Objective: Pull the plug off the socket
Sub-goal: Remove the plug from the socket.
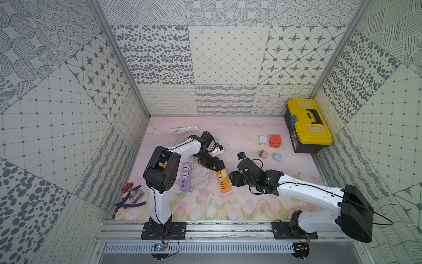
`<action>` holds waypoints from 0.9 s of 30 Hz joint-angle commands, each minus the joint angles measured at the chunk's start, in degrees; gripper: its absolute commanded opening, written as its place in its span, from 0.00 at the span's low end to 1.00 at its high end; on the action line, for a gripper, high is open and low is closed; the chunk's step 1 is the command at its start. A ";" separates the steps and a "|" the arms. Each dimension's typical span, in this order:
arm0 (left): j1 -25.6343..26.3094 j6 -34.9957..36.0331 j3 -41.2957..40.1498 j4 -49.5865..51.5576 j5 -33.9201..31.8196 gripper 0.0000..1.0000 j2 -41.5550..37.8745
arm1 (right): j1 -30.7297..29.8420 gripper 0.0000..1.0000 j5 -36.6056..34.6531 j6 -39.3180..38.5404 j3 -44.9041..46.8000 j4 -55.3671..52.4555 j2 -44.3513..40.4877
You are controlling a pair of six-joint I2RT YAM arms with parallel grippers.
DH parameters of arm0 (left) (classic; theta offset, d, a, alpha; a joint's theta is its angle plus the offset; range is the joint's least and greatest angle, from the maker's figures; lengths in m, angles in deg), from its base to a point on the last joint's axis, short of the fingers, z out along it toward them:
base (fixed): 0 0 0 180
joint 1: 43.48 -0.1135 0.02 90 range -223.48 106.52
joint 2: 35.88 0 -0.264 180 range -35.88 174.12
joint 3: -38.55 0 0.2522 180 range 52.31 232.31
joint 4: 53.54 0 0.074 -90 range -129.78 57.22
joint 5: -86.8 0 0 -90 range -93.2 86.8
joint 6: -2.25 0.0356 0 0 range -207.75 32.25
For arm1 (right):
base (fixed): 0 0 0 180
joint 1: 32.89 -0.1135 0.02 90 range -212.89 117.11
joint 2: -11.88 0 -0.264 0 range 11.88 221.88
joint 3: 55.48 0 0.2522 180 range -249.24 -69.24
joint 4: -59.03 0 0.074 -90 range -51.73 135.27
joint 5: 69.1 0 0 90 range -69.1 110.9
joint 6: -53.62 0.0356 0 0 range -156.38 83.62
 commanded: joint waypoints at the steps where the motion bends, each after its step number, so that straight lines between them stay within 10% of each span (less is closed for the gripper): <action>1: -0.20 -0.82 -0.08 -0.02 -2.00 0.00 1.01 | -1.27 0.68 -0.30 -3.86 -2.98 -0.07 2.35; 27: -1.28 -0.99 -1.04 -0.83 -0.26 0.00 1.18 | -3.72 0.50 -1.59 -8.18 -13.19 -1.66 18.52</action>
